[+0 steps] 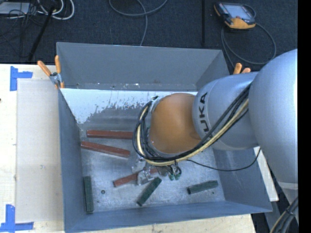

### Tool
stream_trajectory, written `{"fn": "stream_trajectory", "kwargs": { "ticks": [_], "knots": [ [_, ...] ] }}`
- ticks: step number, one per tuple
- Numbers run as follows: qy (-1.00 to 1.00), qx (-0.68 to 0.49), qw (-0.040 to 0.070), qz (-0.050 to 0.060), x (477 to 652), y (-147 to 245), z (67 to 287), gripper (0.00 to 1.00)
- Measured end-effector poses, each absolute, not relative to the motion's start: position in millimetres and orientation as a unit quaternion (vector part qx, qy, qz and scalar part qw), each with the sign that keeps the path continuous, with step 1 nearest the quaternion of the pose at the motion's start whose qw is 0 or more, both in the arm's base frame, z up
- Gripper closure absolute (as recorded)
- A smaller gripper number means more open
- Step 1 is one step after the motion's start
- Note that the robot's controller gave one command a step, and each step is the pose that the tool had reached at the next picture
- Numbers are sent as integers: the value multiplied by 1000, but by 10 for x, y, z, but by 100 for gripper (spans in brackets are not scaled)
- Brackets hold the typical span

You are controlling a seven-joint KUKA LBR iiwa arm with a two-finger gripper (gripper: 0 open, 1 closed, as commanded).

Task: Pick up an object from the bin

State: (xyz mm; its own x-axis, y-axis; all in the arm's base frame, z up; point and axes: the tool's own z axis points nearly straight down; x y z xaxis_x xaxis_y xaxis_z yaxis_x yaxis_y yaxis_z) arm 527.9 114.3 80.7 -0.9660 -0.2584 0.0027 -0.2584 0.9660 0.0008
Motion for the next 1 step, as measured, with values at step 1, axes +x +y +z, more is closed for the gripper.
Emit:
{"fn": "stream_trajectory", "kwargs": {
  "ticks": [1],
  "knots": [
    [-994, 114, -1, 0, 5336, 1204, 2363, 100]
  ]
}}
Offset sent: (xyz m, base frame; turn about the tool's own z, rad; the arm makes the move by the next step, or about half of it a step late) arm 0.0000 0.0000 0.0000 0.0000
